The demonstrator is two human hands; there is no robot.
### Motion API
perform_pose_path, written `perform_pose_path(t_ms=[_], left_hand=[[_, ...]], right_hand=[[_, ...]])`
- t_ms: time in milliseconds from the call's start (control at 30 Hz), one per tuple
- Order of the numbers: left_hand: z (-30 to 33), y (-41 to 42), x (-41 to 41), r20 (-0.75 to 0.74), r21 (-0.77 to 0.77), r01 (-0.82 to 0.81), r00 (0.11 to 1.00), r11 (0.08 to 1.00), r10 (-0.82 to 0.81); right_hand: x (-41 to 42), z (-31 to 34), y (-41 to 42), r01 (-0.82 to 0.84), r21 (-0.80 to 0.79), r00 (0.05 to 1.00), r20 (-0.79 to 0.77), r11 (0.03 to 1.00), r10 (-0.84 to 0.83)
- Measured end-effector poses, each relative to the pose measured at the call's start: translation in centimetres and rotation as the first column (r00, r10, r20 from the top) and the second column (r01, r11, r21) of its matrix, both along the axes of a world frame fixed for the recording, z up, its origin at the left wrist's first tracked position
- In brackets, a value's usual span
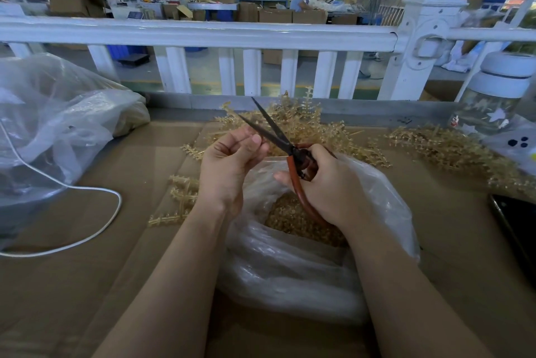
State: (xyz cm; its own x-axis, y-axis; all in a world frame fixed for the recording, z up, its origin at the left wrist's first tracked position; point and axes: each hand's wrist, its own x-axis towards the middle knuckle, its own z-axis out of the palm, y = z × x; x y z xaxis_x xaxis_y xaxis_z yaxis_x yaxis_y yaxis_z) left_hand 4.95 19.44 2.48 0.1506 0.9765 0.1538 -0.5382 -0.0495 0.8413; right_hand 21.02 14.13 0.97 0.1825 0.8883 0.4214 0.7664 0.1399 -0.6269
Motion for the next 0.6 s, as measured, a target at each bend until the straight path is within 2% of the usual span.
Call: perform_pose_path(t_ms=[233, 600], left_hand=[[-0.13, 0.16, 0.05, -0.065, 0.087, -0.064, 0.995, 0.994, 0.07], [-0.17, 0.16, 0.04, -0.031, 0.066, -0.071, 0.997, 0.995, 0.074]], right_hand=[[0.08, -0.2, 0.05, 0.025, 0.014, 0.994, 0.11, 1.0, -0.026], [0.0, -0.12, 0.24, 0.14, 0.043, 0.958, 0.247, 0.989, -0.146]])
